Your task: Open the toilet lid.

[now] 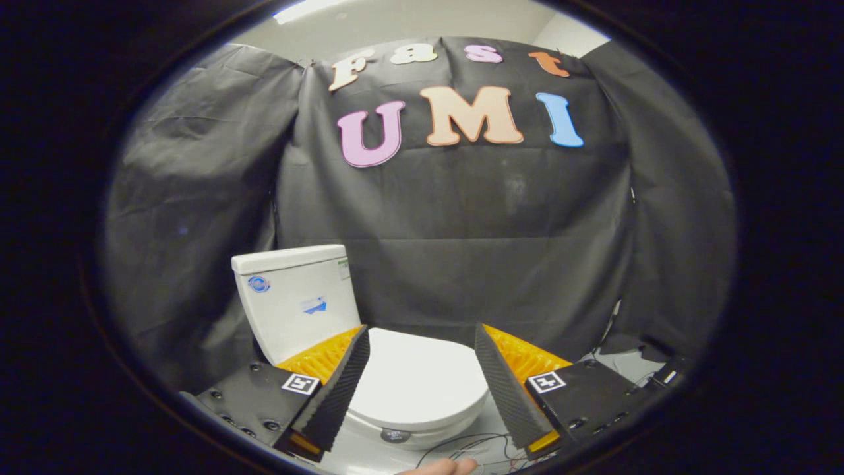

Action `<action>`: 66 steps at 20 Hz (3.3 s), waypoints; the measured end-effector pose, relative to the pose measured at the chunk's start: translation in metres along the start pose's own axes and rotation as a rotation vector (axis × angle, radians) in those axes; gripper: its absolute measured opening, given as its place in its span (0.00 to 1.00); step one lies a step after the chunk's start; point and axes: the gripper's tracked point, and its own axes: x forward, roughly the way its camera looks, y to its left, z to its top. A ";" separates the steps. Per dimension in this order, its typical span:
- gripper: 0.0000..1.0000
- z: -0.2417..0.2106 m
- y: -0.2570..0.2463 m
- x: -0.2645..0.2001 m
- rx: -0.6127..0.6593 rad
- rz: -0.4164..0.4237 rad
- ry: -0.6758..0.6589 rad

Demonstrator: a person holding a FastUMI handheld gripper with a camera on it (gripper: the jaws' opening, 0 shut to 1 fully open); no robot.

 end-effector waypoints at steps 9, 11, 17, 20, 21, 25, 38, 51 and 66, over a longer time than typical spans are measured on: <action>0.98 -0.049 0.030 0.014 0.139 0.002 0.037; 0.98 -0.061 0.038 0.016 0.160 0.008 0.063; 0.98 -0.082 0.038 0.020 0.308 -0.012 0.092; 0.97 -0.086 0.034 0.021 0.376 -0.056 0.029; 0.97 -0.089 0.036 0.017 0.430 -0.060 0.011; 0.97 -0.104 0.050 0.018 0.572 -0.033 -0.003; 0.98 -0.180 0.025 0.016 0.961 -0.174 0.074; 0.88 -0.249 0.029 0.002 1.189 -0.312 0.196; 0.02 -0.276 0.048 0.031 1.401 -0.286 0.218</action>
